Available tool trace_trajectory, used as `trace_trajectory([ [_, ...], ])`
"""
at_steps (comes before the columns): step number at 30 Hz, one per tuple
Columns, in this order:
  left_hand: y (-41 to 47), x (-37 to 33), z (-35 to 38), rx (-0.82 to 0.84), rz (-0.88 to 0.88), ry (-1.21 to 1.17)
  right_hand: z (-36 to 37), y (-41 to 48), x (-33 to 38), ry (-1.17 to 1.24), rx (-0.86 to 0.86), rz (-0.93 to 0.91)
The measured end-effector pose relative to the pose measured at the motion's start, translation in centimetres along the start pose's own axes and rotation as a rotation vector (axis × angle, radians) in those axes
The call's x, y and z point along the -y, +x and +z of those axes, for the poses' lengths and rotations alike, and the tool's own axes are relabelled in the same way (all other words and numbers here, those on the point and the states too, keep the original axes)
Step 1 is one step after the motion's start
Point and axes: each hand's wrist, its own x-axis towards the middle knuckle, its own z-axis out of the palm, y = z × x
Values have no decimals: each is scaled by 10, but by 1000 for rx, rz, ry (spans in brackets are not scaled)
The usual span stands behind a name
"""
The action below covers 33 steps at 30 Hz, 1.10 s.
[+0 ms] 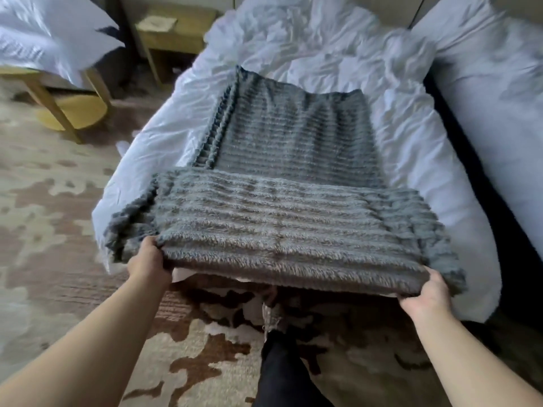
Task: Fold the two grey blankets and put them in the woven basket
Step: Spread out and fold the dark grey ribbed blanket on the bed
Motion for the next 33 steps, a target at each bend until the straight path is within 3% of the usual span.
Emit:
trace_trajectory([
  [9, -60, 19, -70, -198, 15, -24, -87, -54, -26, -19, -63, 31],
  [17, -78, 35, -97, -94, -43, 6, -114, -63, -47, 6, -53, 89],
  [25, -62, -3, -35, 63, -61, 12, -54, -56, -5, 41, -20, 89],
  [30, -44, -38, 56, 38, -76, -18, 37, -31, 44, 7, 4, 93],
  [33, -20, -58, 121, 183, -15, -154, 102, -1, 73, 22, 54, 61],
])
